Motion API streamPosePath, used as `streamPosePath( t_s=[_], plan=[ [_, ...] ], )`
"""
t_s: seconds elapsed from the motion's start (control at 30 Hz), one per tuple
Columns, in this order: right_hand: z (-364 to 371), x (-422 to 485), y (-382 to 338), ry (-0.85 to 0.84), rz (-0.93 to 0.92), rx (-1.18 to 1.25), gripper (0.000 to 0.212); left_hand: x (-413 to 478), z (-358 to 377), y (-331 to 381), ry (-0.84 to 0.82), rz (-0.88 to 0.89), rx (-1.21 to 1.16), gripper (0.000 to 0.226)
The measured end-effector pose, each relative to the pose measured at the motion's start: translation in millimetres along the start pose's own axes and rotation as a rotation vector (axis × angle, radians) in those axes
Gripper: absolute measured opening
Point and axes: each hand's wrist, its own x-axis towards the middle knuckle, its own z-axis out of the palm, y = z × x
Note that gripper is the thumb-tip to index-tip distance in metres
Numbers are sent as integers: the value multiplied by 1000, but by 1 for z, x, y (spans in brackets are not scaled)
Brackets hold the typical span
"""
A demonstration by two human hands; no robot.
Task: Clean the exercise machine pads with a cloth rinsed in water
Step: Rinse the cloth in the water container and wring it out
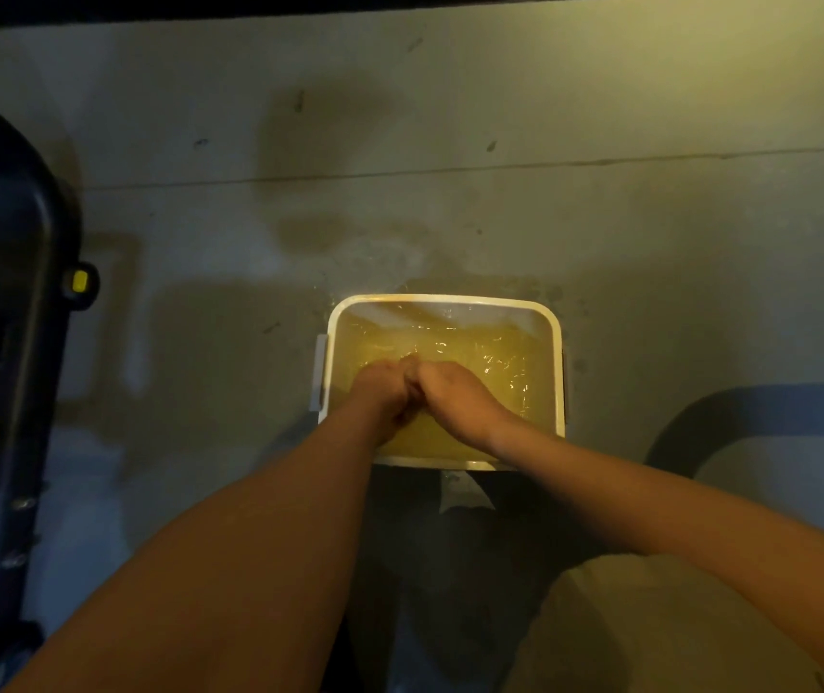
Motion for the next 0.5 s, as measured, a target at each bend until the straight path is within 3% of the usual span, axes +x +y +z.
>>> streamPosePath(
  t_s=[0.1,0.23,0.3,0.4,0.5],
  plan=[
    [-7,4,11,113,-120,-159,41,-4,9,12,-99,-12,44,28],
    [-21,13,24,141,-15,-423,36,0,13,13,-153,36,31,39],
    [-25,20,32,163,139,-521,29,2,13,14,-101,62,250,37],
    [-27,26,36,184,369,-396,35,2,10,13,59,230,706,18],
    [-35,16,14,-48,271,-238,33,-1,6,3,-95,370,944,70]
  ],
)
